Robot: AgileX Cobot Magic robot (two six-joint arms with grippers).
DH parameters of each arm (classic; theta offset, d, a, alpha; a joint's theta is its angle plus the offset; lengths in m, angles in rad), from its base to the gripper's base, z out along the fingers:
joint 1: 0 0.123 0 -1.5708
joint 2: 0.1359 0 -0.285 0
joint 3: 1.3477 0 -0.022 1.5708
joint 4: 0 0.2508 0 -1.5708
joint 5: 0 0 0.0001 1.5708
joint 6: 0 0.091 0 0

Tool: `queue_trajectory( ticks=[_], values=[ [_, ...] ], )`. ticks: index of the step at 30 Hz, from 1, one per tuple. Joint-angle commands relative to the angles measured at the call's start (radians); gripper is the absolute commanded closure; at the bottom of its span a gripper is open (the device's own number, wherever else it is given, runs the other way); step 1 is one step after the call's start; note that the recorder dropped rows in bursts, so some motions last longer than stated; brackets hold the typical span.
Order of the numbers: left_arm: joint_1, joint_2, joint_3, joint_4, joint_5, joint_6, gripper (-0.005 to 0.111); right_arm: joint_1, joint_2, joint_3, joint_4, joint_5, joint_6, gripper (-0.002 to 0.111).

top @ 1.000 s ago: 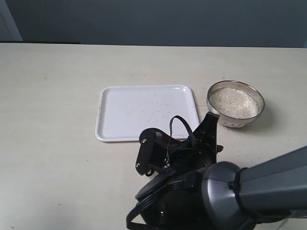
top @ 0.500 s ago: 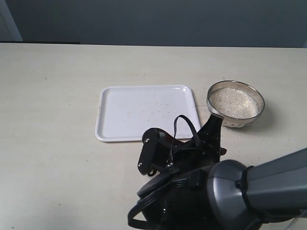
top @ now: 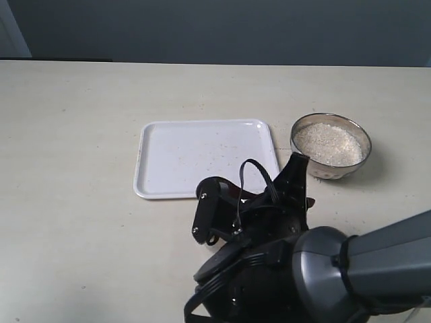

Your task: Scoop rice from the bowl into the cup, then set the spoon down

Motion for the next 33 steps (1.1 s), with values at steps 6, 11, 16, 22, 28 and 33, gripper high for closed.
queue_trajectory(
  ticks=[6,11,16,22,28,33],
  values=[
    [-0.007,-0.004,-0.003,0.002,-0.003,-0.005,0.106,-0.065,-0.099,-0.046,0.002,-0.092,-0.164,0.109],
    [-0.007,-0.004,-0.003,0.002,-0.003,-0.005,0.106,-0.168,-0.097,-0.046,-0.033,-0.16,-0.313,0.109],
    [-0.007,-0.004,-0.003,0.002,-0.003,-0.005,0.106,-0.27,-0.095,-0.067,-0.116,-0.277,-0.399,0.109],
    [-0.007,-0.004,-0.003,0.002,-0.003,-0.005,0.106,-0.371,-0.032,-0.171,-0.192,-0.386,-0.421,0.109],
    [-0.007,-0.004,-0.003,0.002,-0.003,-0.005,0.106,-0.427,0.072,-0.256,-0.197,-0.485,-0.469,0.109],
    [-0.007,-0.004,-0.003,0.002,-0.003,-0.005,0.106,-0.462,0.151,-0.312,-0.197,-0.553,-0.49,0.109]
  ],
)
